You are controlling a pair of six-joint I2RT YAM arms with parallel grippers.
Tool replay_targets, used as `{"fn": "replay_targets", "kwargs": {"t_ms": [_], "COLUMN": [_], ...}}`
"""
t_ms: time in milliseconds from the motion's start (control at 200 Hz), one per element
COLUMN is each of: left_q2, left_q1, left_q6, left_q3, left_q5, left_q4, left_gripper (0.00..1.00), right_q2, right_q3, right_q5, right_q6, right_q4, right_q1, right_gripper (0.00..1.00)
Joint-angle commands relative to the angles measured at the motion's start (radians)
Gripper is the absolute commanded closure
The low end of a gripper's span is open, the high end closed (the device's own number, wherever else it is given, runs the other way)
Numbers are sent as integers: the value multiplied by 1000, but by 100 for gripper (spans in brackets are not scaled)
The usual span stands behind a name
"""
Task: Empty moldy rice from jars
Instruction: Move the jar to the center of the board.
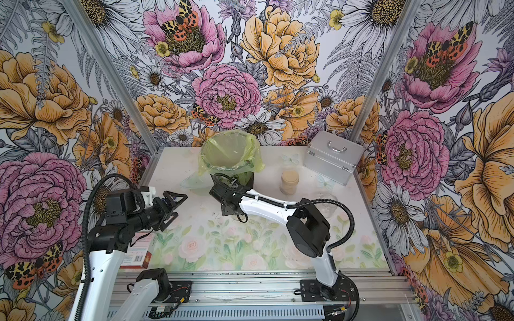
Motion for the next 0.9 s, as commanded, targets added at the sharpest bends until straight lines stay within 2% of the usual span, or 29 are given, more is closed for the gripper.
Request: {"fn": "replay_targets", "kwargs": {"t_ms": [0,265,450,560,731,896], "left_q2": [1,7,11,0,-28,-24], "left_q1": [10,6,-40,-122,-307,-475], "left_q6": [20,16,20,11,-5,77], "left_q3": [13,24,35,30,-13,-36], "left_q5": [25,24,-12,-86,-228,-336], "left_q4": [2,2,3,36,166,303], "left_gripper": [1,1,1,1,1,1], "right_q2": [-14,-125,-245,-300,-359,-390], "right_q3": [-35,-138,-250,-284,-279,-219], "right_q5": [14,-14,-14,-43,-105,-162], "right_q6": [6,0,-7,-25,-53,-88], "right_q4": [21,10,-20,-37,-89,-170], "right_q1": [0,-5,-18,-40,-82,-122], "right_gripper": [26,28,28,29,30,30]}}
